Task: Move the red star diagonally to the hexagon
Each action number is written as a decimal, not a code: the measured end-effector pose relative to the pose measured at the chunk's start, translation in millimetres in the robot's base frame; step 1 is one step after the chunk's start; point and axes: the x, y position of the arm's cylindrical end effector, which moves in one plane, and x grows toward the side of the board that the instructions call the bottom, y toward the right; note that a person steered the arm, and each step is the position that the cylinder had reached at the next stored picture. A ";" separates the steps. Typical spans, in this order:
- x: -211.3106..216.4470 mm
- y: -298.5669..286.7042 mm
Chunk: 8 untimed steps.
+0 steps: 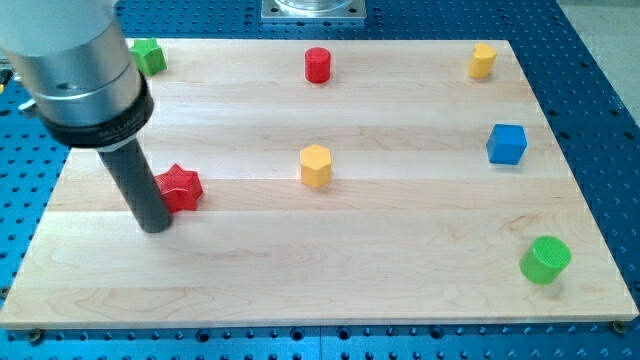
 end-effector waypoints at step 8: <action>-48.4 -18.6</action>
